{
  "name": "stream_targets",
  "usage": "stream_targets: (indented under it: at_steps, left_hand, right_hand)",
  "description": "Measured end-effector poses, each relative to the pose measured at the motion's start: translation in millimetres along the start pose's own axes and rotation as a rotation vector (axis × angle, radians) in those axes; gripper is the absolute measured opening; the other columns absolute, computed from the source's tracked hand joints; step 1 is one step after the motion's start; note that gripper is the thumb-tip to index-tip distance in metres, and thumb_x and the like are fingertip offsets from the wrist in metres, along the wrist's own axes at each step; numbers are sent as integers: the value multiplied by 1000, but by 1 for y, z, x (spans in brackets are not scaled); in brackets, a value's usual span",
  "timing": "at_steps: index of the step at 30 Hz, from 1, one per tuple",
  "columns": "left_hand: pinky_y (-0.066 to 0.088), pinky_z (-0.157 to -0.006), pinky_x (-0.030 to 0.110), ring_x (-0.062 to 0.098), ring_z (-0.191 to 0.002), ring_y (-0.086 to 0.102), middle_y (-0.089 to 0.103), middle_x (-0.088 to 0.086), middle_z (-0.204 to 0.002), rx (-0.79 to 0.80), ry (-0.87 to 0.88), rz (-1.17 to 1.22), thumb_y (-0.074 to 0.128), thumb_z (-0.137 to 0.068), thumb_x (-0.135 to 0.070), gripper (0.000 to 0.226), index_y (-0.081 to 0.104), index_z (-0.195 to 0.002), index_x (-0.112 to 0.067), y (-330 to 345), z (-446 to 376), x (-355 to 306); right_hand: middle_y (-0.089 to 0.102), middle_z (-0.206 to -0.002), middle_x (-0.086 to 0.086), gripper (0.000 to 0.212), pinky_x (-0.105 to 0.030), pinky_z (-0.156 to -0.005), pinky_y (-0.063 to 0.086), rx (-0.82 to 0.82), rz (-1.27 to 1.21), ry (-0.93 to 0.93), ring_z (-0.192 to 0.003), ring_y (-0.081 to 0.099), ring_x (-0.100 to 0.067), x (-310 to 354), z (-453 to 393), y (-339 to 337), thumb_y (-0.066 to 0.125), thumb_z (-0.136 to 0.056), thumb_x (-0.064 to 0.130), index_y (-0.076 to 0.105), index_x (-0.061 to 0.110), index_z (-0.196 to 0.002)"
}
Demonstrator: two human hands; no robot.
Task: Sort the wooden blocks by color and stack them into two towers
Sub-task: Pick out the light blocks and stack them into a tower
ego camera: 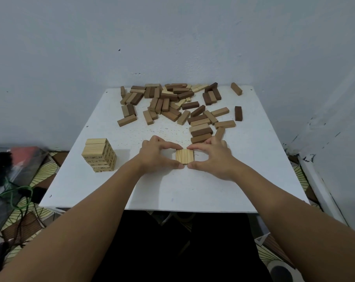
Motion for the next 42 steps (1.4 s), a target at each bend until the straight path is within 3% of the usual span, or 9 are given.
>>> stream_targets:
  at_steps: [5,9,14,18,23,26,29,36,42]
  left_hand:
    - [36,-111,46,18,-119,34,45,-10,-113,-44,39,-8,88,-69,-57,53,66,-117,-60,4,1,-1]
    - [39,-105,42,21,-116,36,45,-4,-111,-52,133,5,89,-75,-50,54,65,-123,-55,-9,9,-21]
    - [36,-107,41,21,-121,33,43,-2,-116,-130,207,-117,89,-76,-47,58,64,-128,-53,-86,34,-56]
    - [34,-107,41,22,-126,30,43,0,-119,-181,200,-178,89,-74,-50,59,64,-128,-55,-156,68,-54]
    - [28,-100,34,15,-121,27,41,-4,-121,-174,124,-198,87,-74,-52,52,58,-113,-67,-199,97,-4]
    - [30,-101,34,14,-123,27,42,-5,-122,-168,69,-172,89,-75,-51,51,58,-113,-66,-205,104,32]
    - [31,-99,33,15,-127,29,42,-6,-124,-150,30,-141,89,-76,-49,51,61,-116,-64,-205,105,64]
    - [40,-107,45,22,-131,36,47,-11,-120,-115,10,-52,90,-75,-49,50,65,-117,-63,-197,93,101]
    - [40,-110,48,22,-129,38,48,-14,-121,-68,-11,-40,90,-73,-51,51,64,-115,-65,-193,86,113]
  right_hand:
    - [37,-119,11,57,-37,-103,25,-45,37,-43,-116,27,-11,4,-1,1,75,-83,59,55,53,-135]
    - [40,-115,12,56,-41,-106,30,-144,-52,-108,-116,33,-10,16,4,-8,81,-82,45,58,49,-133]
    - [42,-111,11,53,-36,-99,42,-308,-162,-275,-112,41,-11,70,3,-43,85,-74,48,64,49,-123]
    - [43,-111,12,52,-39,-103,42,-371,-213,-396,-113,43,-11,138,0,-49,82,-72,54,63,51,-120]
    - [43,-109,12,50,-43,-109,36,-336,-222,-439,-112,38,-11,201,-12,-10,83,-73,52,65,48,-120]
    - [43,-109,14,53,-47,-111,35,-278,-186,-426,-114,37,-11,217,-22,19,75,-69,62,63,49,-119]
    - [43,-112,13,51,-48,-113,31,-225,-140,-406,-120,35,-12,226,-30,42,77,-73,60,62,49,-121]
    - [33,-108,28,48,-44,-114,27,-147,-94,-354,-125,37,-8,228,-41,64,81,-78,50,64,44,-123]
    - [32,-108,25,49,-40,-112,27,-119,-63,-328,-125,35,-9,227,-47,73,81,-77,53,64,45,-121]
Point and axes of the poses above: each hand's wrist, its own z-axis away from the middle knuckle, its own y-axis out of the palm, x = y × z, the point moved 8 cm from there along -z, towards the middle knuckle
